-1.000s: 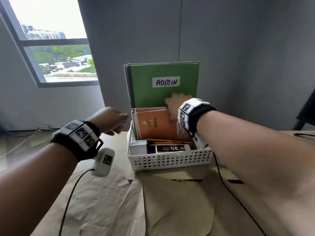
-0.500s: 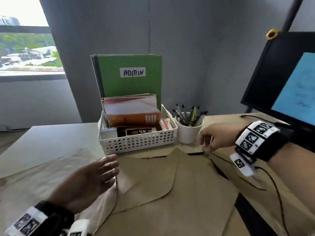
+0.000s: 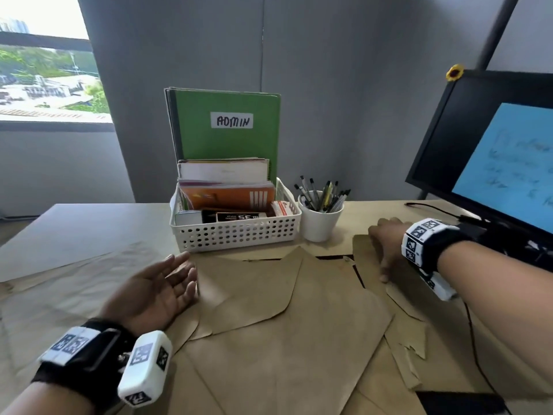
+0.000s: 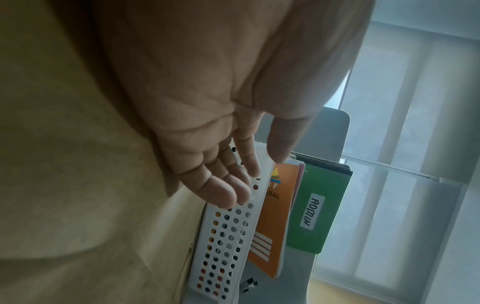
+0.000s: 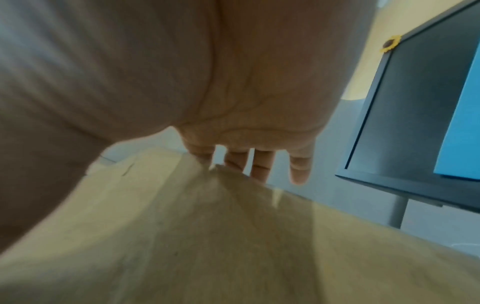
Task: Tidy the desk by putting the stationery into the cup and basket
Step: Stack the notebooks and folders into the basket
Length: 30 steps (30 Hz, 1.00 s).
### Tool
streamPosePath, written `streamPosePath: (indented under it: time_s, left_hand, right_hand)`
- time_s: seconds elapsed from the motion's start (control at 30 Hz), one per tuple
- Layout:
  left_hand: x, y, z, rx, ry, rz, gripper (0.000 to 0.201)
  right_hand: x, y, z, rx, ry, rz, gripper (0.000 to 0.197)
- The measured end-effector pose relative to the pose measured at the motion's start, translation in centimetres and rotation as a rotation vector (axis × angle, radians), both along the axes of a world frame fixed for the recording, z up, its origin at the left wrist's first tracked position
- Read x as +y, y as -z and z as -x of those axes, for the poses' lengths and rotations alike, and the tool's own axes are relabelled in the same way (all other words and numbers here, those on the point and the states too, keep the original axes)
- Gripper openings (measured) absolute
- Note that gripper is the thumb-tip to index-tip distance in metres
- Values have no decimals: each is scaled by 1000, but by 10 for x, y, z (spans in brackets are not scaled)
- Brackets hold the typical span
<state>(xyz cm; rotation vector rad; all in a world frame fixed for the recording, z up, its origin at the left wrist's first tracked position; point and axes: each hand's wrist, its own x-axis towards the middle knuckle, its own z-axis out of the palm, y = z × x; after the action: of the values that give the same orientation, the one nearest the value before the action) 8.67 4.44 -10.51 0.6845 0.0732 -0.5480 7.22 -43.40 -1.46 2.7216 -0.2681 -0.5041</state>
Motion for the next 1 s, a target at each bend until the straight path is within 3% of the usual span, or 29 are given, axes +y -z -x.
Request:
streamPosePath:
  time_s: [0.07, 0.13, 0.37, 0.5, 0.6, 0.7, 0.77, 0.87, 0.93, 1.0]
  left_hand:
    - [-1, 2, -1, -17, 7, -12, 85]
    - [-1, 3, -2, -37, 24, -18, 84]
    - [-4, 0, -2, -47, 33, -56, 87]
    - [-4, -2, 0, -30, 4, -61, 89]
    - [-3, -1, 0, -22, 3, -51, 89]
    - [-3, -1, 0, -19, 22, -52, 88]
    - [-3, -3, 0, -10, 33, -50, 87]
    - [-6, -6, 0, 0, 36, -87, 82]
    - [-11, -9, 4, 15, 22, -122, 55]
    - [-12, -11, 6, 28, 18, -183, 45]
  right_hand:
    - [-2, -10, 7, -107, -21, -54, 56]
    - [-8, -29, 15, -176, -32, -69, 35]
    - [-24, -169, 40, -331, -29, -202, 29]
    - [3, -241, 55, -443, -24, -469, 28]
    - [39, -261, 65, -561, -57, -736, 32]
    - [76, -256, 69, -583, -102, -923, 26]
    - [98, -230, 56, -525, -59, -917, 17]
    - [123, -160, 19, -376, -36, -641, 22]
    - [132, -94, 4, -248, -13, -498, 23]
    - [139, -35, 1, -173, 4, -424, 46]
